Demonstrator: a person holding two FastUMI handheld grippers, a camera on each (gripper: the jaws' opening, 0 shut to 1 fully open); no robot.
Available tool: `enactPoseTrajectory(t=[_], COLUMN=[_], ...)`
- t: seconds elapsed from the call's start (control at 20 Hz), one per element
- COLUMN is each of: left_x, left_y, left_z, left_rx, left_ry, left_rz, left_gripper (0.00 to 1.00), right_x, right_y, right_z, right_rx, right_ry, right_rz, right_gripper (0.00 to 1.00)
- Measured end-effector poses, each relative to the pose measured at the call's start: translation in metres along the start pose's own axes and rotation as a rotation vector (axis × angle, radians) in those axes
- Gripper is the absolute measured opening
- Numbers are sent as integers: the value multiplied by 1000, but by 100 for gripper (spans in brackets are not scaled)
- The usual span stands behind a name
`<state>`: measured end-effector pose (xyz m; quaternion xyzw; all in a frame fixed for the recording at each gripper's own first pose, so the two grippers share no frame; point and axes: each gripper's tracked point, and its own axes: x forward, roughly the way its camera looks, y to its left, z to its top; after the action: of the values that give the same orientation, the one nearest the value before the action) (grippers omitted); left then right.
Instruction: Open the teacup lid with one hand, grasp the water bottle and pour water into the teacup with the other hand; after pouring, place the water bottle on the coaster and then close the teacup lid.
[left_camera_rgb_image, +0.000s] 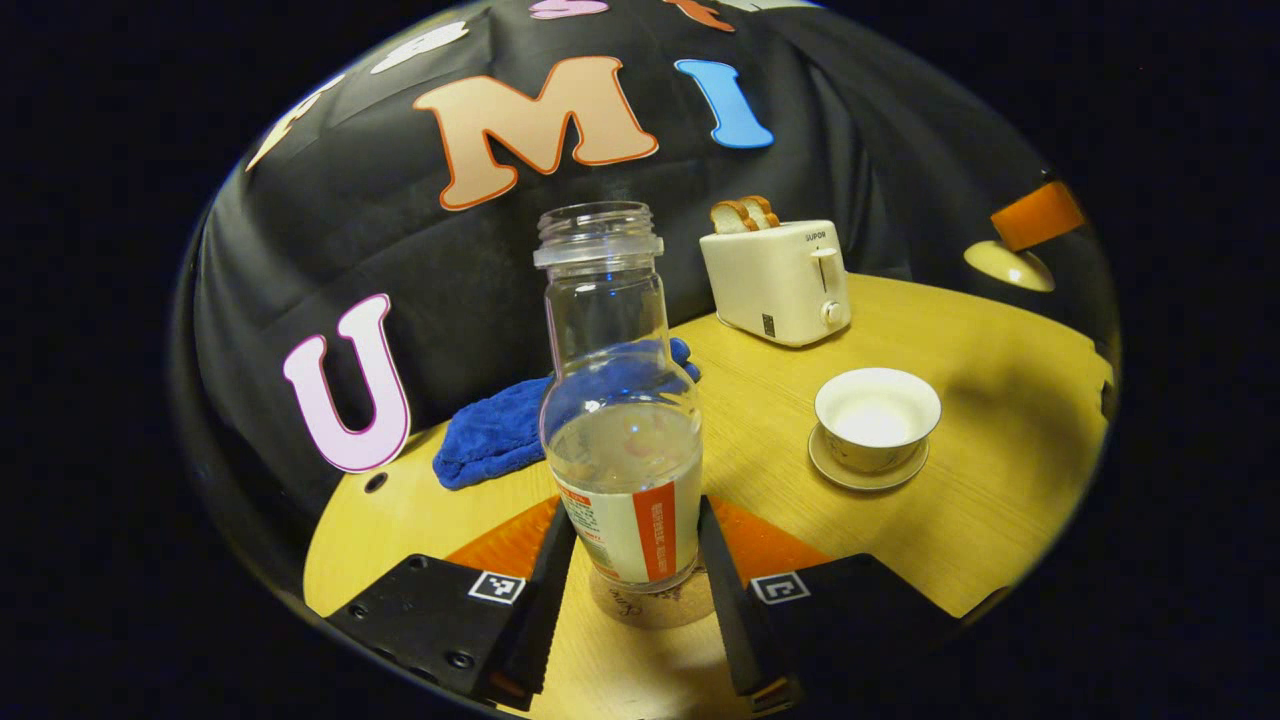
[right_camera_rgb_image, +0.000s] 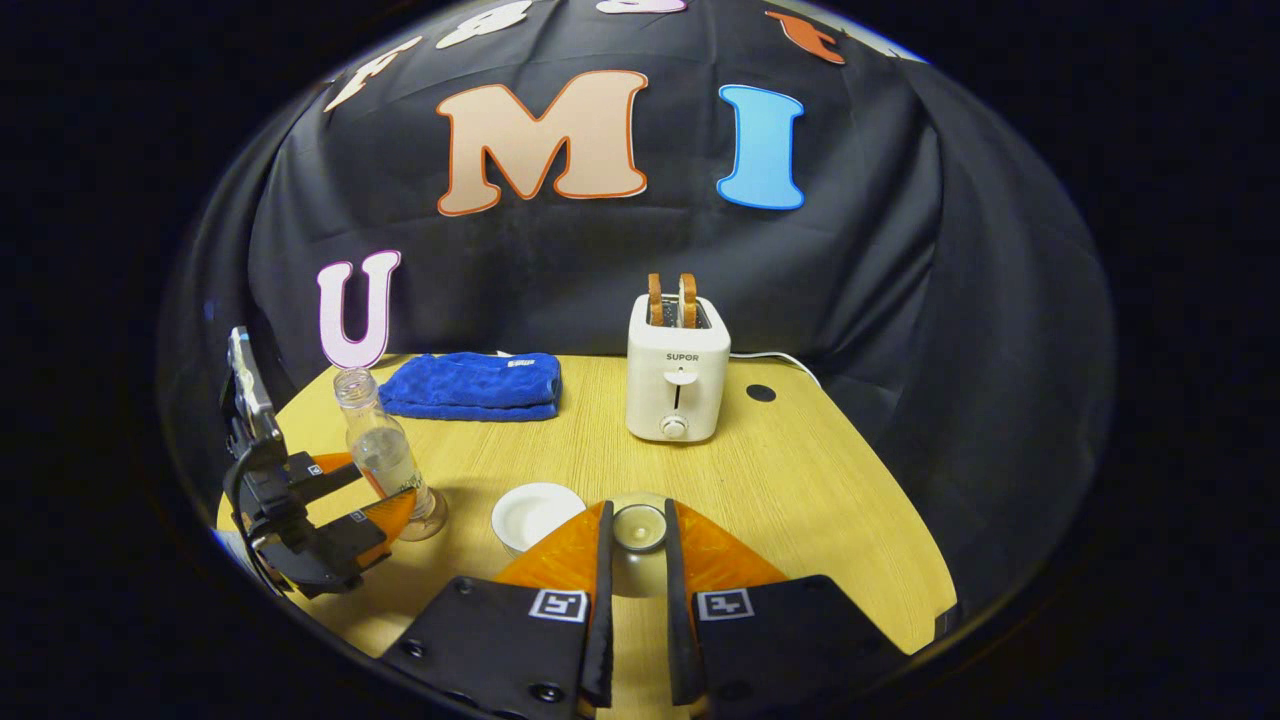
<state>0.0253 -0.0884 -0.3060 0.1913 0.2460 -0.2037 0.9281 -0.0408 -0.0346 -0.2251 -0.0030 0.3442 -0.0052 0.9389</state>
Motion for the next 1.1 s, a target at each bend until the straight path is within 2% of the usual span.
enactPoseTrajectory(t=[0.25,0.45,0.85,1.1], left_x=[0,-4,2,10], left_y=[15,16,15,5], left_z=[-8,-12,-20,-16], left_rx=[179,344,619,762], left_ry=[77,116,223,258], left_rz=[55,66,68,28], left_gripper=[66,67,66,66], right_x=[-1,-2,-2,-1], right_y=[-8,-16,-35,-40], right_z=[-4,-12,-24,-32], right_rx=[22,52,94,89], right_ry=[-8,-4,-9,-10], right_rz=[5,15,32,49], right_gripper=[27,25,27,25])
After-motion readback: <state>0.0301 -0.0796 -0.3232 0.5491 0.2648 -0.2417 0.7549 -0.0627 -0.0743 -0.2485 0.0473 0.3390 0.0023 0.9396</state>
